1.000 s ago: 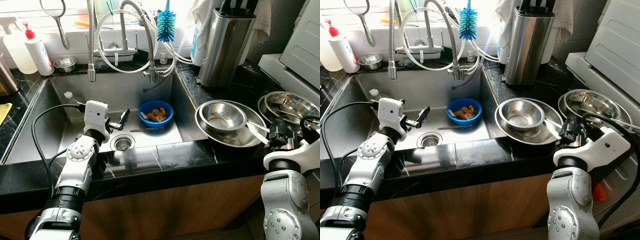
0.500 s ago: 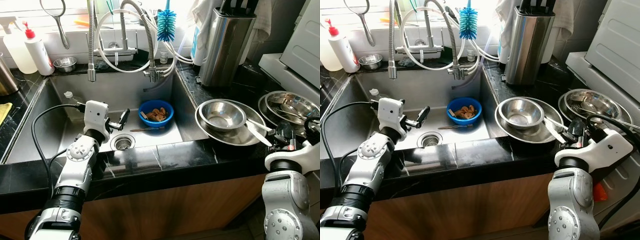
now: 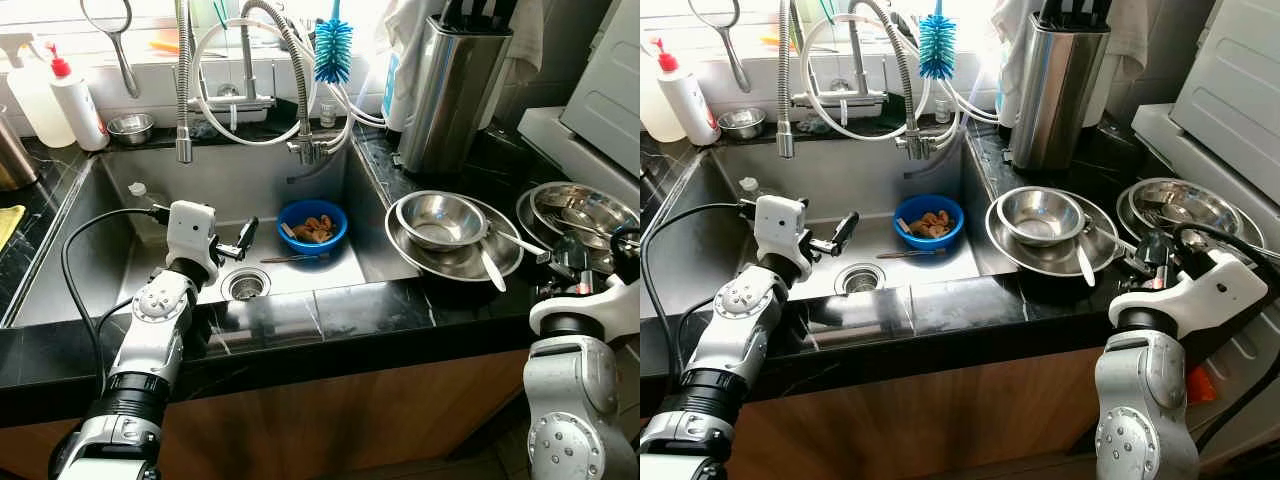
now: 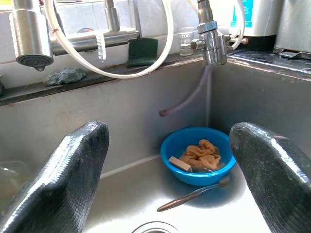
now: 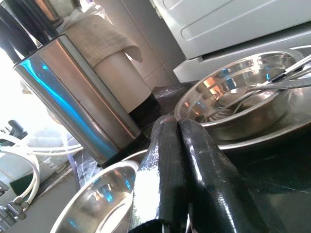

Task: Kitchen organization

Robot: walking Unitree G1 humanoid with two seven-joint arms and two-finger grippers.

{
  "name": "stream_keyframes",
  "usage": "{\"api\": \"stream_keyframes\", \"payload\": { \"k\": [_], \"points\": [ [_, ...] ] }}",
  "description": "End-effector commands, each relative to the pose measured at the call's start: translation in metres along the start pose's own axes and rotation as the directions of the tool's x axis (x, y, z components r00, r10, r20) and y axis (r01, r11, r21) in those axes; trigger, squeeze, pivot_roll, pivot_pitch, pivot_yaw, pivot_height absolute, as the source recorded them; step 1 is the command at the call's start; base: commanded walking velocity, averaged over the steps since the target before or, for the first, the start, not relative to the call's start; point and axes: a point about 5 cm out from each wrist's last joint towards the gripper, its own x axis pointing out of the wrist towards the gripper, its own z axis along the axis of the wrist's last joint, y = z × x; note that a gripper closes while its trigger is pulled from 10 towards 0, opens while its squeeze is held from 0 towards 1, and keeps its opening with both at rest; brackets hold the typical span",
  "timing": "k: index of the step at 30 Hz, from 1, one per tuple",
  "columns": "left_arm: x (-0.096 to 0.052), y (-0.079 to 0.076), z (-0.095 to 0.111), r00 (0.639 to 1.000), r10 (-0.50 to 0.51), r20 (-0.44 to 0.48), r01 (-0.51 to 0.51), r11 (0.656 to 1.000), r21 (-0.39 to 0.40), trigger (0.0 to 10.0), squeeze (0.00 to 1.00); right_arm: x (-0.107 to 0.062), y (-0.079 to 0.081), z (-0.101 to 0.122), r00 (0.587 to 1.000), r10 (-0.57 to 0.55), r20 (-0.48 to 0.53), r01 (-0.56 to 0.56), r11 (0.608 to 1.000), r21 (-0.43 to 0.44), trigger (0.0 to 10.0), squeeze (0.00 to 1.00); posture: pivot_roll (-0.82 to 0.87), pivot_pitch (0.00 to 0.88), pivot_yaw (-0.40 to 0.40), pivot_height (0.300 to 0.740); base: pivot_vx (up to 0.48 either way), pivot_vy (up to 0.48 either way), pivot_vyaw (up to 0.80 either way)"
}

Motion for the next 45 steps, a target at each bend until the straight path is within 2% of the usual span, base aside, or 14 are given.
{"api": "stream_keyframes", "payload": {
  "k": [1,2,3,4,21,29,32,37,40,45],
  "points": [
    [-0.001,0.003,0.003,1.000,0.004,0.012,-0.005,1.000,0.027,10.0,0.00,0.002,0.009,0.008,0.999,0.032,0.024,-0.032,0.999,-0.008,0.0,0.00,-0.06,0.047,-0.031,0.740,0.000,0.000,0.00],
    [-0.001,0.003,0.003,1.000,0.005,0.013,-0.005,1.000,0.027,10.0,0.00,0.003,0.010,0.009,0.999,0.038,0.027,-0.038,0.999,-0.010,0.0,0.00,-0.06,0.047,-0.031,0.740,0.000,0.000,0.00],
    [-0.001,0.003,0.003,1.000,0.005,0.013,-0.005,1.000,0.027,10.0,0.00,0.003,0.012,0.011,0.998,0.045,0.033,-0.045,0.999,-0.017,9.5,0.00,-0.06,0.045,-0.033,0.740,0.000,0.000,0.00],
    [-0.001,0.003,0.003,1.000,0.006,0.013,-0.006,1.000,0.026,10.0,0.00,0.004,0.015,0.013,0.998,0.057,0.040,-0.055,0.998,-0.028,10.0,0.00,-0.06,0.045,-0.033,0.740,0.000,0.000,0.00],
    [-0.001,0.004,0.003,1.000,0.018,0.014,-0.018,1.000,0.017,10.0,0.00,0.008,0.034,0.027,0.988,0.130,0.081,-0.128,0.991,-0.028,10.0,0.00,-0.06,0.045,-0.038,0.740,0.000,0.000,0.00],
    [0.000,0.003,0.004,1.000,0.020,0.018,-0.020,1.000,0.007,10.0,0.00,0.007,0.049,0.036,0.971,0.215,0.104,-0.205,0.974,-0.095,10.0,0.00,-0.06,0.045,-0.038,0.740,0.000,0.000,0.00],
    [0.000,0.003,0.003,1.000,0.021,0.016,-0.021,1.000,0.005,10.0,0.00,0.008,0.050,0.040,0.969,0.216,0.116,-0.206,0.974,-0.090,10.0,0.00,-0.06,0.045,-0.038,0.740,0.000,0.000,0.00],
    [0.000,0.001,0.003,1.000,0.025,0.018,-0.025,1.000,-0.005,10.0,0.00,0.010,0.057,0.032,0.956,0.285,0.066,-0.289,0.955,0.066,10.0,0.00,-0.07,0.045,-0.039,0.740,0.000,0.000,0.00],
    [0.001,0.001,0.004,0.999,0.028,0.020,-0.027,1.000,-0.014,10.0,0.00,0.007,0.070,0.023,0.911,0.413,0.019,-0.408,0.890,0.203,10.0,0.00,-0.07,0.045,-0.040,0.740,0.000,0.000,0.00],
    [0.001,0.001,0.004,0.999,0.040,0.021,-0.040,0.999,-0.028,10.0,0.00,0.002,0.072,0.009,0.877,0.481,-0.017,-0.442,0.818,0.368,10.0,0.00,-0.06,0.044,-0.040,0.740,0.000,0.000,0.00]
  ]
}}
